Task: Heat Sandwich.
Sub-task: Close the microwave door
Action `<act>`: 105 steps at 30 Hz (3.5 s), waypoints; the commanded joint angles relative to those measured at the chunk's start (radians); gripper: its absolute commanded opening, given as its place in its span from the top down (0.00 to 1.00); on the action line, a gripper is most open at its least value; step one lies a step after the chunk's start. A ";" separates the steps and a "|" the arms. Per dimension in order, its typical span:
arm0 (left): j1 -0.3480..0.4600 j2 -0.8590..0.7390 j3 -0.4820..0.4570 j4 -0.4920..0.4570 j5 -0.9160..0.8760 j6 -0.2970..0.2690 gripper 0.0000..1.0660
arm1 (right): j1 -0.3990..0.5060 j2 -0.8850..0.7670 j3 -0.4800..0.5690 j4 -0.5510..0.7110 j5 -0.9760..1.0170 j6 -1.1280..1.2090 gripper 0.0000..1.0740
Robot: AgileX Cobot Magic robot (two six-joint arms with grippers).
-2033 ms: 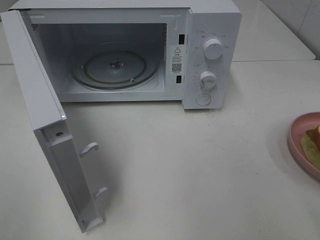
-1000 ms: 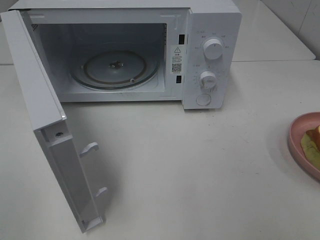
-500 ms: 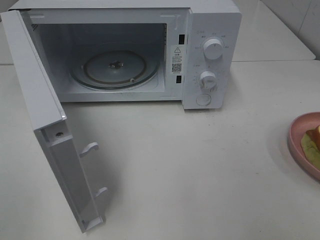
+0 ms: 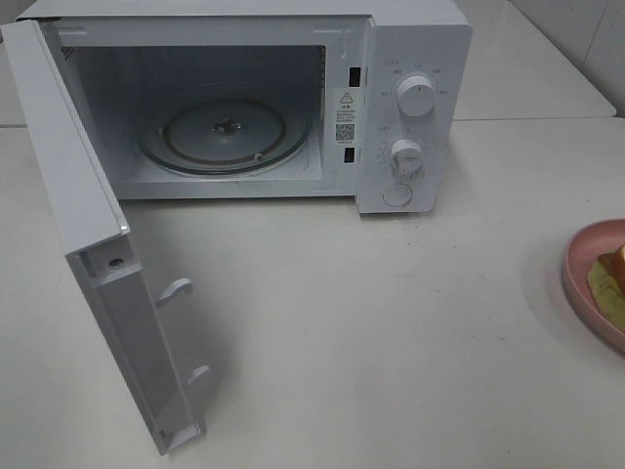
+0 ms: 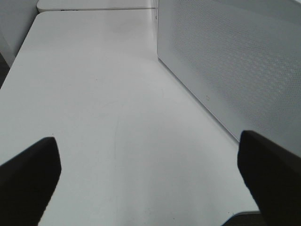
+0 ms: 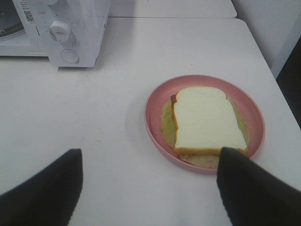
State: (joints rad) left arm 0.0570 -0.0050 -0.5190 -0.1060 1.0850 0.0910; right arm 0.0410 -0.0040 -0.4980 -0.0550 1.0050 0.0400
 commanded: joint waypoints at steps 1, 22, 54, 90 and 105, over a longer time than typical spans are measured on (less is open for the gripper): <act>-0.006 -0.016 0.001 -0.002 -0.014 -0.002 0.08 | -0.007 -0.028 0.001 -0.001 -0.008 0.005 0.29; -0.006 -0.016 0.001 -0.002 -0.014 -0.002 0.08 | -0.007 -0.028 0.001 -0.001 -0.008 0.005 0.29; -0.006 0.214 -0.006 0.004 -0.280 -0.029 0.44 | -0.007 -0.028 0.001 0.000 -0.008 -0.001 0.30; -0.006 0.919 0.324 0.088 -1.551 -0.068 1.00 | -0.007 -0.028 0.001 0.000 -0.008 -0.001 0.30; -0.006 1.276 0.280 0.476 -1.881 -0.345 1.00 | -0.007 -0.028 0.001 -0.001 -0.008 0.002 0.30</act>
State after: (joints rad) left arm 0.0570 1.2320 -0.2260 0.3060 -0.6980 -0.1990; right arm 0.0410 -0.0040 -0.4980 -0.0550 1.0040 0.0400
